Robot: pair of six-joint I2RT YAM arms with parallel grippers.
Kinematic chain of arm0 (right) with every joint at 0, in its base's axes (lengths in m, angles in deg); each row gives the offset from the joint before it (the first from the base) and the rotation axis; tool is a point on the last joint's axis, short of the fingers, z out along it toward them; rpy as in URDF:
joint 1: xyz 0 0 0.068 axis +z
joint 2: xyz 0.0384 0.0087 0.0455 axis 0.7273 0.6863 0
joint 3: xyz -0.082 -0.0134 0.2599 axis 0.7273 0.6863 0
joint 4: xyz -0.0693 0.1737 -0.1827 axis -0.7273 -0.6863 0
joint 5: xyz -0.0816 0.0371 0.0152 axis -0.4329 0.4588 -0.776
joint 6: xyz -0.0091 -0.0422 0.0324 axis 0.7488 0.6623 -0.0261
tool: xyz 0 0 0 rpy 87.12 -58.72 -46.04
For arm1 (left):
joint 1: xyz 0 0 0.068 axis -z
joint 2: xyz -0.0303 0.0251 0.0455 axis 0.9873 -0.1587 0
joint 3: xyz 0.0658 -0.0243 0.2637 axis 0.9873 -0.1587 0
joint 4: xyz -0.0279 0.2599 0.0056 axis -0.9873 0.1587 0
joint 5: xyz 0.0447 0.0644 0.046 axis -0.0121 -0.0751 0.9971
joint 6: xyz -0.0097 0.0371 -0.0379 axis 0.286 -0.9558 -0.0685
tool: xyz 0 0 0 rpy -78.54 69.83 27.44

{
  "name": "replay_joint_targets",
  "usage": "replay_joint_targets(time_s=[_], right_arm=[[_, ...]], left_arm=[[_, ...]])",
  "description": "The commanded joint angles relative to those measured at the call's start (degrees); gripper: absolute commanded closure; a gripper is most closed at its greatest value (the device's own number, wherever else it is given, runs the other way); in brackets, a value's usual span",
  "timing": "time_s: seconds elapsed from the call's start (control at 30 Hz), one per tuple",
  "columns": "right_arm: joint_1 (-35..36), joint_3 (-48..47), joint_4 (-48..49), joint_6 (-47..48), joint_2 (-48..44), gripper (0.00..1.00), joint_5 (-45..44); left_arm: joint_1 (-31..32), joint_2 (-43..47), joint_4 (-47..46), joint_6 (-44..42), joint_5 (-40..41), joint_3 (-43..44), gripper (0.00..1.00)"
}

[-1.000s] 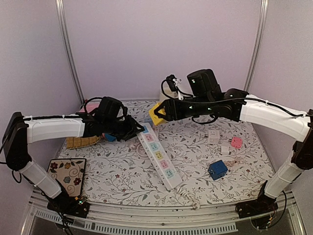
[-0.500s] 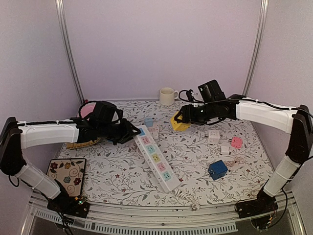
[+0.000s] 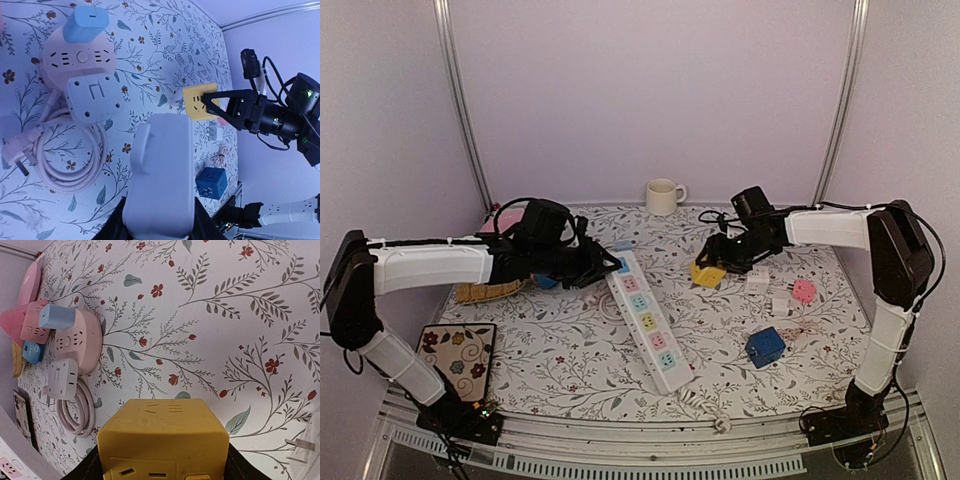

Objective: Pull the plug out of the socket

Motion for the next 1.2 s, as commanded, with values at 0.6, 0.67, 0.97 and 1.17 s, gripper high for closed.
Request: replay_joint_targets(time_s=[0.6, 0.67, 0.97, 1.17], right_arm=[[-2.9, 14.4, 1.6, -1.2, -8.6, 0.46, -4.3], [-3.0, 15.1, 1.2, -1.1, -9.6, 0.42, -4.9], [-3.1, 15.6, -0.7, -0.6, -12.9, 0.24, -6.7], [-3.1, 13.9, -2.2, 0.0, -13.9, 0.19, -6.9]], left_arm=[[3.4, -25.3, 3.8, -8.0, -14.2, 25.6, 0.99], [3.4, -29.3, 5.3, -8.6, -15.3, 28.5, 0.98], [3.5, -37.6, 12.0, -11.0, -16.8, 37.9, 0.83], [3.3, -41.3, 16.3, -12.3, -16.9, 43.8, 0.71]])
